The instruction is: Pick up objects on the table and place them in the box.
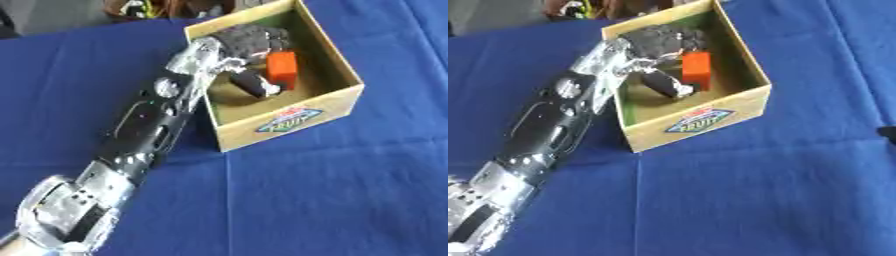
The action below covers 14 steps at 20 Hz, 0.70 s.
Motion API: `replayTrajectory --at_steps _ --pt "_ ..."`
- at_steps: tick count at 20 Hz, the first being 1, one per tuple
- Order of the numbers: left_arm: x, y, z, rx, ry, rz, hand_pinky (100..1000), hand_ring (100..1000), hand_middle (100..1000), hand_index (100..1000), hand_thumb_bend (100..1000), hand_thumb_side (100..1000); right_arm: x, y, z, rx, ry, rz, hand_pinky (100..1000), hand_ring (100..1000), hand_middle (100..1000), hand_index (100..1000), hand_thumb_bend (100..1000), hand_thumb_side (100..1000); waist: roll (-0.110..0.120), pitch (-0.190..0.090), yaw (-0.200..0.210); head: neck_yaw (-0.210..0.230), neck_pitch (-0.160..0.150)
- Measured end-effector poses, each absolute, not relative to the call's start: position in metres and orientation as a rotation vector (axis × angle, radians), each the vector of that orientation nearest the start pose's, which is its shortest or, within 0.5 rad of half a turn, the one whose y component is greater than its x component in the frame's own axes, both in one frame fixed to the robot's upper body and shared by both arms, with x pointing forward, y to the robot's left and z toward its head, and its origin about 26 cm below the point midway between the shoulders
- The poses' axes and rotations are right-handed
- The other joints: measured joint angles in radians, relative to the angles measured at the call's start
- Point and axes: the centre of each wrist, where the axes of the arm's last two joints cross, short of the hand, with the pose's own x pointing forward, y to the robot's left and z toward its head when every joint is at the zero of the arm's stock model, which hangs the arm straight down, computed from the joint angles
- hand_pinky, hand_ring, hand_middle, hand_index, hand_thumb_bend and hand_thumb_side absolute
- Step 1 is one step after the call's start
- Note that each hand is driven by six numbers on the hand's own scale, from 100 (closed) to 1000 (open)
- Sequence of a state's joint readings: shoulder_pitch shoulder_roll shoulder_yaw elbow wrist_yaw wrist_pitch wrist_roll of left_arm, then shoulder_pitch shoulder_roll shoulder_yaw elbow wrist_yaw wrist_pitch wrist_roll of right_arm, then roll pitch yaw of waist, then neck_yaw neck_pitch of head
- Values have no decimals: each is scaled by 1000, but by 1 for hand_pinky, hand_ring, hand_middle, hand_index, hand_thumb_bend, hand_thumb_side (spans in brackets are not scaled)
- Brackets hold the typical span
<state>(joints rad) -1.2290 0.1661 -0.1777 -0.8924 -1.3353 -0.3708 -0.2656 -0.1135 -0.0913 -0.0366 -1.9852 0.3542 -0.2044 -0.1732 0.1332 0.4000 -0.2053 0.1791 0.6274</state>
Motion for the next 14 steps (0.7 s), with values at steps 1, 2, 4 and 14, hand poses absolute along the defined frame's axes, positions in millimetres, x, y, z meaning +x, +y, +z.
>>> replayTrajectory --at_steps 1,2,4,14 --pt "484 110 279 -1419 2118 2318 792 956 989 1000 235 780 280 -250 131 -505 -2301 163 822 964 629 939 100 978 -1 0 3 -2 2" --pt "481 110 282 -1405 2145 2293 792 956 989 1000 235 780 280 -250 131 -505 -2301 162 822 964 629 939 100 978 -2 0 5 -4 4" --pt "476 110 289 -1384 2197 2240 772 939 962 1000 199 739 280 -250 131 -506 -2300 162 822 964 629 939 100 979 -6 -1 8 -7 4" --pt "430 137 327 -1245 2563 1850 637 833 833 987 100 698 279 -253 129 -517 -2296 152 822 962 630 939 100 974 -19 -7 46 -36 5"
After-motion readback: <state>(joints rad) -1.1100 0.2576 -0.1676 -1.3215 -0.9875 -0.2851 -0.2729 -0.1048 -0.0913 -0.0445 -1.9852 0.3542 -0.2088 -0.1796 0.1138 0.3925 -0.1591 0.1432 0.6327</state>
